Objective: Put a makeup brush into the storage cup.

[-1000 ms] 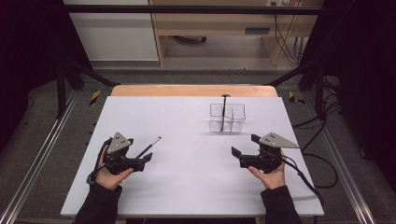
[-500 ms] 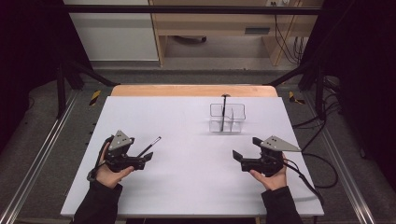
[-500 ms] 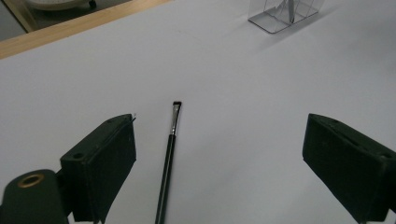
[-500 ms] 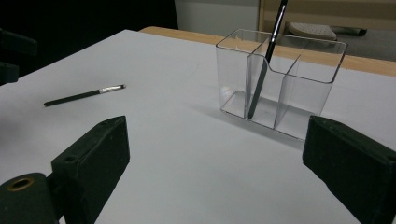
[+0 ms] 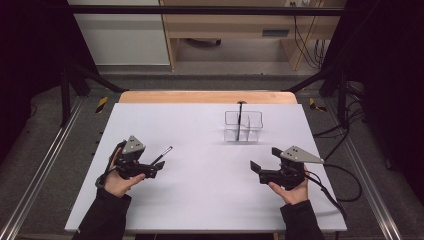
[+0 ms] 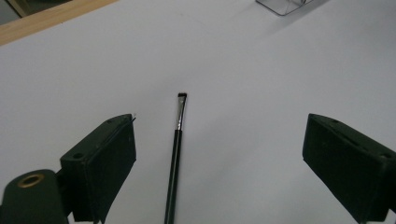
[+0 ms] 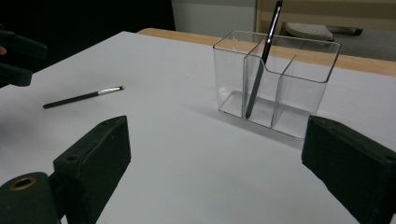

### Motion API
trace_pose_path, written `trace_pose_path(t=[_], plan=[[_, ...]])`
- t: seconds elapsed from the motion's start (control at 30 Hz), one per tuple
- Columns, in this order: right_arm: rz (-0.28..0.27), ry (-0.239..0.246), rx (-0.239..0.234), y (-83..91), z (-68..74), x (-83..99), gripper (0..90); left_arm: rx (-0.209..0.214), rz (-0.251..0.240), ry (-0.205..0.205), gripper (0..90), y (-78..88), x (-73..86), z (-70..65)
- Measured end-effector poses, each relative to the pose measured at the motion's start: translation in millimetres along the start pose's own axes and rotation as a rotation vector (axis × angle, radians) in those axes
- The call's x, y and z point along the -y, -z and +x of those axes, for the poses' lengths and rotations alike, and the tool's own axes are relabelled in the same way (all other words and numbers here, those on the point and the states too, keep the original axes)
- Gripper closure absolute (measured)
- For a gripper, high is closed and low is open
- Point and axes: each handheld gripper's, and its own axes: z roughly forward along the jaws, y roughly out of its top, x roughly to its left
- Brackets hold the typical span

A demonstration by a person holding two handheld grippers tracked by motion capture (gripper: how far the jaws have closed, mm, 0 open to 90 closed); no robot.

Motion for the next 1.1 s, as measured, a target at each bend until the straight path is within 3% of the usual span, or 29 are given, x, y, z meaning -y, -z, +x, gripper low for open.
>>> trace_pose_path(t=[0.43, 1.1], plan=[[0.002, -0.004, -0.011, 0.3, 0.3, -0.2, 9.0, -0.014, 0.103, -0.045, 9.0, -12.7, -11.6, 6.9], [0.004, -0.013, -0.009, 0.6, 0.0, -1.3, 9.1, -0.005, 0.207, -0.072, 9.7, -31.4, -22.1, 16.5]])
